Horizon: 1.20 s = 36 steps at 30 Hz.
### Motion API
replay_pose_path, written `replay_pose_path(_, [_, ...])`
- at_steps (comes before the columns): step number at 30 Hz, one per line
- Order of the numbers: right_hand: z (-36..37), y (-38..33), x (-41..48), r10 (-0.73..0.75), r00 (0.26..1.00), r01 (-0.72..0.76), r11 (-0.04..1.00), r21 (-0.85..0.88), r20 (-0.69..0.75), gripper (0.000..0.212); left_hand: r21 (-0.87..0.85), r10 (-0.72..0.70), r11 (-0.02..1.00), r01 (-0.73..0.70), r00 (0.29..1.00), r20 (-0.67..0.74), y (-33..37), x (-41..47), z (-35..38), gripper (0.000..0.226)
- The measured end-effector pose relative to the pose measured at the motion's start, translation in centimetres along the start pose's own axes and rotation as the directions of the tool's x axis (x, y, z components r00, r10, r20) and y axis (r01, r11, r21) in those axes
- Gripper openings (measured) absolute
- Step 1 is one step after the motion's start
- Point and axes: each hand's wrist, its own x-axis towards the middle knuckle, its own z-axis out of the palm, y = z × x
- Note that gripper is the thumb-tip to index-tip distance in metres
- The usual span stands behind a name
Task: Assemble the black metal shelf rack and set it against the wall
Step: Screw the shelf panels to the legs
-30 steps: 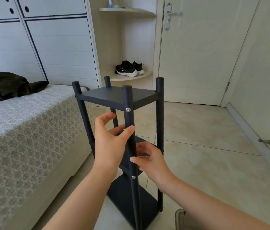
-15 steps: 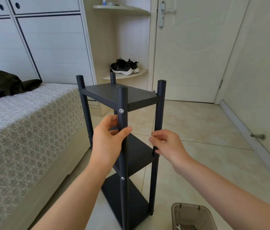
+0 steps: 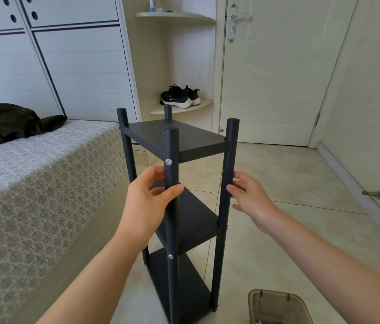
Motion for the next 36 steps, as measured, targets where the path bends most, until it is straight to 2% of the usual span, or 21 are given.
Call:
replay_pose_path(5, [0.3,0.1,-0.7,-0.014,1.000,0.014,0.999,0.049,-0.012,0.027,0.008,0.004,1.000,-0.004,1.000,0.003,-0.3,0.4,-0.7,0.029])
replay_pose_path(17, [0.2,-0.3,-5.0,-0.073,0.997,0.073,0.997,0.005,0.031,0.032,-0.031,0.032,0.999,-0.032,0.999,-0.017,0.0,0.0,-3.9,0.031])
replay_pose_path(30, [1.7,-0.2,-8.6,-0.060,0.990,0.063,0.998,-0.017,0.124,0.036,0.153,-0.012,0.988,0.025,0.996,-0.090,-0.6,-1.8,-6.4,0.046])
replay_pose_path(36, [2.5,0.4,-9.3,-0.056,0.988,0.065,0.996,-0.064,0.142,0.034,0.163,-0.079,0.982,0.094,0.992,-0.097,-0.9,-2.6,-7.3,0.044])
